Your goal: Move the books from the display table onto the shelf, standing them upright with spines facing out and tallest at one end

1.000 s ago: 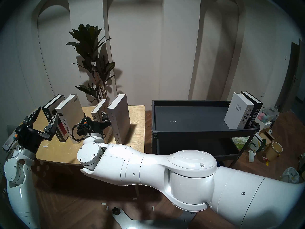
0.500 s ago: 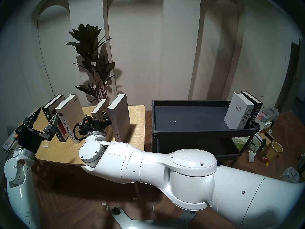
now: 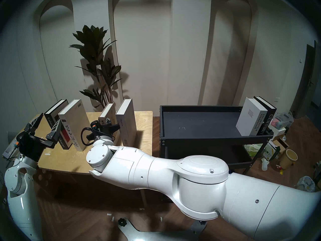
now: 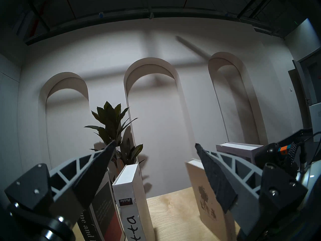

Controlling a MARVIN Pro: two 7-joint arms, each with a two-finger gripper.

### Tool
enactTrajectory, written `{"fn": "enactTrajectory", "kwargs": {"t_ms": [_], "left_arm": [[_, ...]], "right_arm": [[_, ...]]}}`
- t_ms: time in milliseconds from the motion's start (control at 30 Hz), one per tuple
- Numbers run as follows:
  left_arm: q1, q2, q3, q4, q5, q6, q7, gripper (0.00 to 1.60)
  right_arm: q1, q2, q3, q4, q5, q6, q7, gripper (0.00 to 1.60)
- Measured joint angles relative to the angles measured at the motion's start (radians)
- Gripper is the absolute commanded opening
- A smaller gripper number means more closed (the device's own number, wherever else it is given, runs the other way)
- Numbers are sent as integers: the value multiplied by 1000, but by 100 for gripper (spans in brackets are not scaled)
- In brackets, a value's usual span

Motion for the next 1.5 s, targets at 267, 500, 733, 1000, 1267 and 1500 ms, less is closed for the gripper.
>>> {"fn": "enactTrajectory", "kwargs": {"t_ms": [267,500,733,1000,1267,1500], "left_arm": [[0,0,0,1,-1,0,0,160],[0,0,0,2,-1,0,0,160],[-1,0,0,2,-2,0,0,160],[-1,0,0,2,-2,0,0,160],[-2,0,0,2,-3,0,0,160],[-3,1,0,1,-3,0,0,160]], "right_arm": [[3,0,2,11,2,7,16,0],[5,0,4,11,3,8,33,0],[7,0,5,4,5,6,45,0],[11,0,10,-14,7,4,62,0],[25,0,22,-44,7,-1,75,0],[48,0,40,-70,5,-7,81,0]]}}
